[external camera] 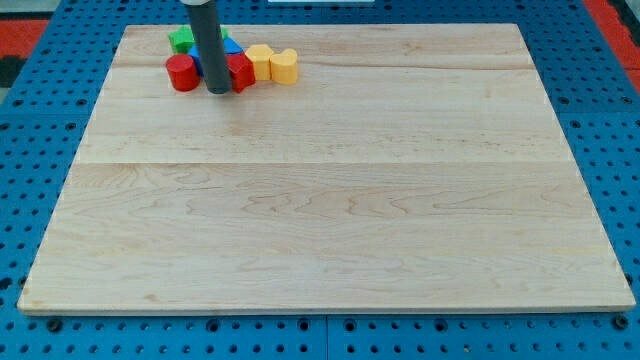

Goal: Move the arm towards the left center

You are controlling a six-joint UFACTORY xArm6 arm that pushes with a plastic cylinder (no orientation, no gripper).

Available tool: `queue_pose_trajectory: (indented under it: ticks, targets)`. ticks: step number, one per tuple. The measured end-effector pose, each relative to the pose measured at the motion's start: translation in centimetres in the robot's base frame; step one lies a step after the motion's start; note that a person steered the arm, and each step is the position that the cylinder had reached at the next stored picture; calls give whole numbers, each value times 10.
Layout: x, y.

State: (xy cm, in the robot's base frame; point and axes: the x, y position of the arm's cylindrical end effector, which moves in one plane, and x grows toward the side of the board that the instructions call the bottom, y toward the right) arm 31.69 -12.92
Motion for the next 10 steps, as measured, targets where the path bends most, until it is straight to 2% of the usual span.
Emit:
queue_pose_trajectory:
  ticks: [1, 3, 5, 8, 10]
  targets:
    - [0, 13]
    - [33, 27]
    - [18, 35]
    - [24, 40]
    - [52, 40]
